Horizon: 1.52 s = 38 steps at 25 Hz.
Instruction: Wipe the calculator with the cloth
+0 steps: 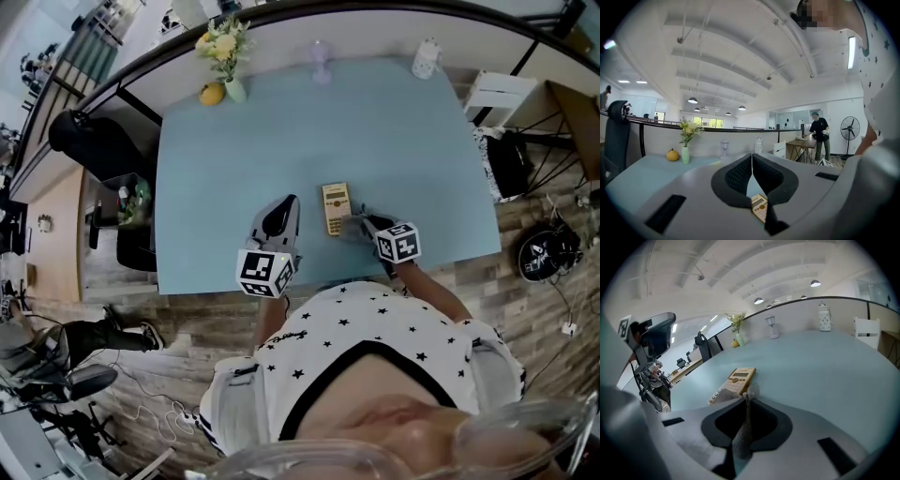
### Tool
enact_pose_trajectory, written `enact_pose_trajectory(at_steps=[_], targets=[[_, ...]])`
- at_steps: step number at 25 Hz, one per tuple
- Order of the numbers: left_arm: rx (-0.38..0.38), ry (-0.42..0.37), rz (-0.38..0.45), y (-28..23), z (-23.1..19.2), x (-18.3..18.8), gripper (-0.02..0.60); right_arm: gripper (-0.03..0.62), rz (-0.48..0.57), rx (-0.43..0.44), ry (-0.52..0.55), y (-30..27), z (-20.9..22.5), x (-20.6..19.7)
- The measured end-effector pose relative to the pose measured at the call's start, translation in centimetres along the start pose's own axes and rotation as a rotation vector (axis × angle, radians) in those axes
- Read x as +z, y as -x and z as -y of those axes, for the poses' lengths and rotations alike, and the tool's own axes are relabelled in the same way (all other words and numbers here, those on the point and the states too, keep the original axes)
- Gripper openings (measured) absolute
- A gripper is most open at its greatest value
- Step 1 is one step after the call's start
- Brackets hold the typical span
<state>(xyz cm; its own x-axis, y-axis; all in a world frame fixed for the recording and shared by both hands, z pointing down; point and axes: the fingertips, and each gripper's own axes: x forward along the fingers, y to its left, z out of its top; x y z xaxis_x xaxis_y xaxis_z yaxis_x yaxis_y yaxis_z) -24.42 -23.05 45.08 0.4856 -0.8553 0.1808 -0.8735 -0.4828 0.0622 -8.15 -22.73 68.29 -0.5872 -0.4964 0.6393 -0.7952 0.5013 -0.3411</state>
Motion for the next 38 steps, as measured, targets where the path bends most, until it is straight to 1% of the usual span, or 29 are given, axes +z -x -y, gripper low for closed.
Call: enact_pose_trajectory(at_steps=[6, 9, 12, 15, 20, 24, 30, 38], targets=[[0.0, 0.001, -0.005, -0.4, -0.1, 0.0, 0.031, 0.034, -0.001, -0.004, -0.004, 0.0, 0.5, 0.1], [0.006, 0.0, -0.002, -0.5, -0.3, 0.0, 0.031, 0.034, 0.037, -0.006, -0.022, 0.4, 0.8, 1.2], [0.014, 0.001, -0.005, -0.3, -0.7, -0.1, 0.031, 0.034, 0.126, 0.005, -0.045, 1.4, 0.5, 4.1], [0.016, -0.002, -0.005, -0.1, -0.9, 0.0, 0.031, 0.034, 0.246, 0.009, -0.032, 3.1, 0.0, 8.2], [0.022, -0.007, -0.003, -0.1, -1.2, 0.2, 0.031, 0.034, 0.435, -0.001, 0.094, 6.7, -1.6, 15.2], [0.03, -0.005, -0.005, 0.2, -1.4, -0.1, 0.031, 0.034, 0.525, 0.022, 0.158, 8.9, -3.4, 18.2], [0.025, -0.004, -0.008, 0.1, -1.3, -0.2, 0.031, 0.034, 0.564, 0.064, 0.162, 10.1, -5.1, 19.1], [0.017, -0.006, -0.014, -0.3, -1.2, -0.2, 0.031, 0.032, 0.55, 0.076, 0.164, 9.9, -5.0, 19.0]])
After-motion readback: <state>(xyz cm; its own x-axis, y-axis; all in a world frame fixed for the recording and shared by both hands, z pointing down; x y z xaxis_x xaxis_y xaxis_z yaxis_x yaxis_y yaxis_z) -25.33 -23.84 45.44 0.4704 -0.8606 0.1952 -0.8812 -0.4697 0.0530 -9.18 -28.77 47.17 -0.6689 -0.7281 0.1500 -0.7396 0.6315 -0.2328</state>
